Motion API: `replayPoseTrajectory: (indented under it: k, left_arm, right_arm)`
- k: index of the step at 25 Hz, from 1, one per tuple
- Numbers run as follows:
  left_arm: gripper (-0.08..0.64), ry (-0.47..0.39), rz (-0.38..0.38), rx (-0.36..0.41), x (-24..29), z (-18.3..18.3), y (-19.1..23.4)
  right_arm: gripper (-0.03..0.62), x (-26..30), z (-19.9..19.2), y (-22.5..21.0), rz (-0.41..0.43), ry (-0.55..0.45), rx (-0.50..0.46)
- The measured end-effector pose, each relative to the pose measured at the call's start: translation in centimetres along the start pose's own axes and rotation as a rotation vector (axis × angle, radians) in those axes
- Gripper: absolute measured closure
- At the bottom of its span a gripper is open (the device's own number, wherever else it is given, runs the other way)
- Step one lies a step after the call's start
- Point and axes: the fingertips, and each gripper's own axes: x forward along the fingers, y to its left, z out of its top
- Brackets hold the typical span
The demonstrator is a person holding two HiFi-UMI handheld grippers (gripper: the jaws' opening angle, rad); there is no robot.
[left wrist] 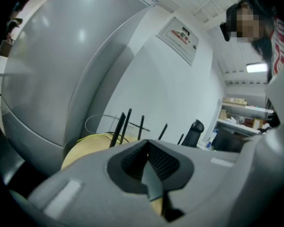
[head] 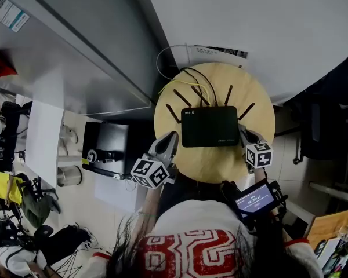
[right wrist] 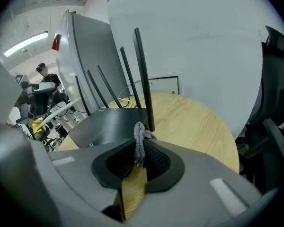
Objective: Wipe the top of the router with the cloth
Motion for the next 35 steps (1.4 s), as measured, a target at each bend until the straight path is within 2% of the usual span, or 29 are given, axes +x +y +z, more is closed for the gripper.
replayPoseTrajectory:
  k: [12,19,23,30,35]
  left_arm:
    - [0.565,0.049,-0.108,0.004,0.7,-1.2,-2.4]
    - [0.565,0.051,-0.134,0.001,0.0,-1.4,-2.4]
    - [0.565,0.037,-0.121,-0.001,-0.8,-1.0,-1.5]
    - [0.565,0.020,-0.095,-0.005,-2.5,0.0,0.6]
    - [0.565,0.001,-0.036,0.001,-4.8,0.9,3.0]
  right_arm:
    - [0.549,-3.7,-5.3,2.8,-0.032,0.039,0.075]
    - [0.549,-4.1,-7.1,5.4,-0.017,0.067,0.068]
    - [0.549,-3.3,-6.2,8.5,0.049,0.063,0.024]
    - [0.549,0.3,-4.9,17.0,0.236,0.098,-0.081]
    - [0.549,2.8,-4.3,21.2,0.328,0.119,-0.149]
